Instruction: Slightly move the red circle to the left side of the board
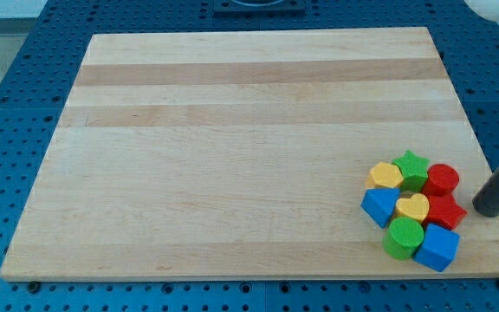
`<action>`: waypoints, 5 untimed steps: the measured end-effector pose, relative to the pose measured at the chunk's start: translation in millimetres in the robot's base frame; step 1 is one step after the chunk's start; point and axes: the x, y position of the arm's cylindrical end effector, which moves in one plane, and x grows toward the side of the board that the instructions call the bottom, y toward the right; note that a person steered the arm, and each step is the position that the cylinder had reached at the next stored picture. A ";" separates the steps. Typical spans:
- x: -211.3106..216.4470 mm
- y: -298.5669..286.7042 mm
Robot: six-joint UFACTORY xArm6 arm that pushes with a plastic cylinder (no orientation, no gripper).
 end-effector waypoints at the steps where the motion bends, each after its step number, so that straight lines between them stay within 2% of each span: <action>1: 0.0 0.0; 5: 0.0 -1.6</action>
